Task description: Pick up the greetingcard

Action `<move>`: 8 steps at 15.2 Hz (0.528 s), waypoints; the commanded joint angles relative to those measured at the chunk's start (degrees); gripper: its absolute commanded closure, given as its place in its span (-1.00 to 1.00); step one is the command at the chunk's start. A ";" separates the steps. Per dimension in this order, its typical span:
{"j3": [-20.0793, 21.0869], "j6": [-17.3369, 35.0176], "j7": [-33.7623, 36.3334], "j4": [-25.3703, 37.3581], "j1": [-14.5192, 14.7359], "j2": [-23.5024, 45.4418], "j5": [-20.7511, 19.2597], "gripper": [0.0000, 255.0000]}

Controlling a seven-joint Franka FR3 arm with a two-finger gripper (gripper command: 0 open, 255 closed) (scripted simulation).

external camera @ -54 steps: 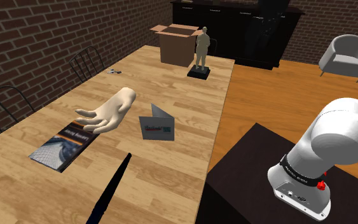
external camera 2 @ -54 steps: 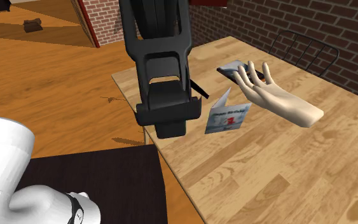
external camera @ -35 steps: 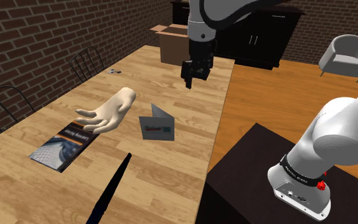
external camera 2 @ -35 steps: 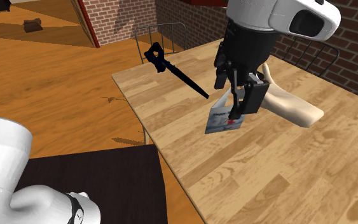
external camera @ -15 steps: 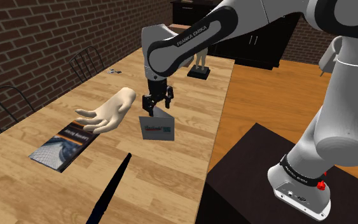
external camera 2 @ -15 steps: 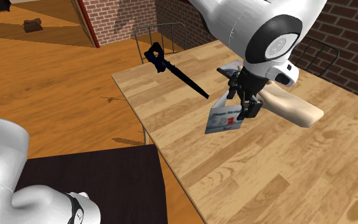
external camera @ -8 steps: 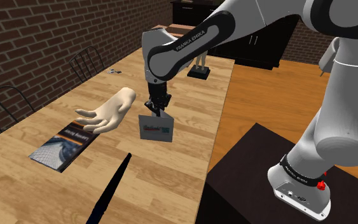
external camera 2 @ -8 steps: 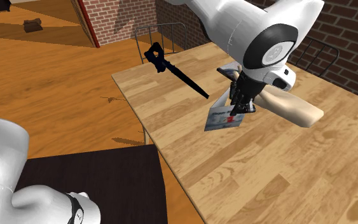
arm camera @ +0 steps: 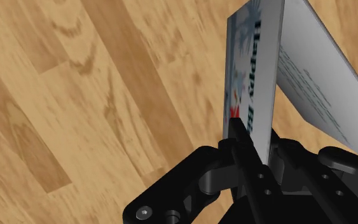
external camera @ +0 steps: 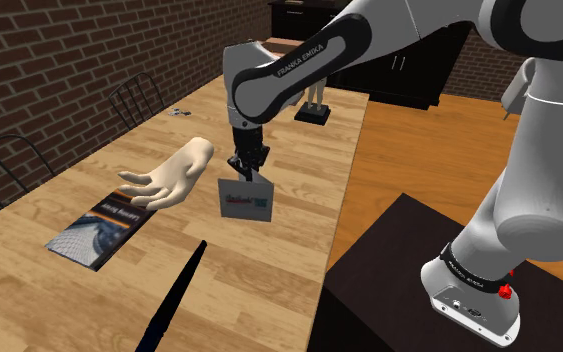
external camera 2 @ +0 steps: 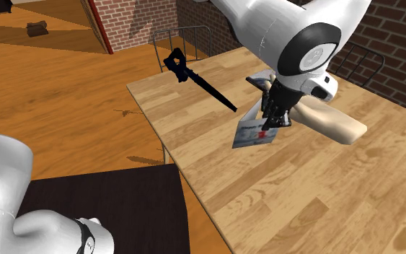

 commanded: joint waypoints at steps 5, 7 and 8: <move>0.17 -3.82 -0.05 1.62 -0.21 -2.26 0.52 1.00; 0.22 -5.19 -0.05 2.33 -0.27 -2.94 0.67 1.00; 0.24 -5.88 -0.04 2.71 -0.30 -3.26 0.74 1.00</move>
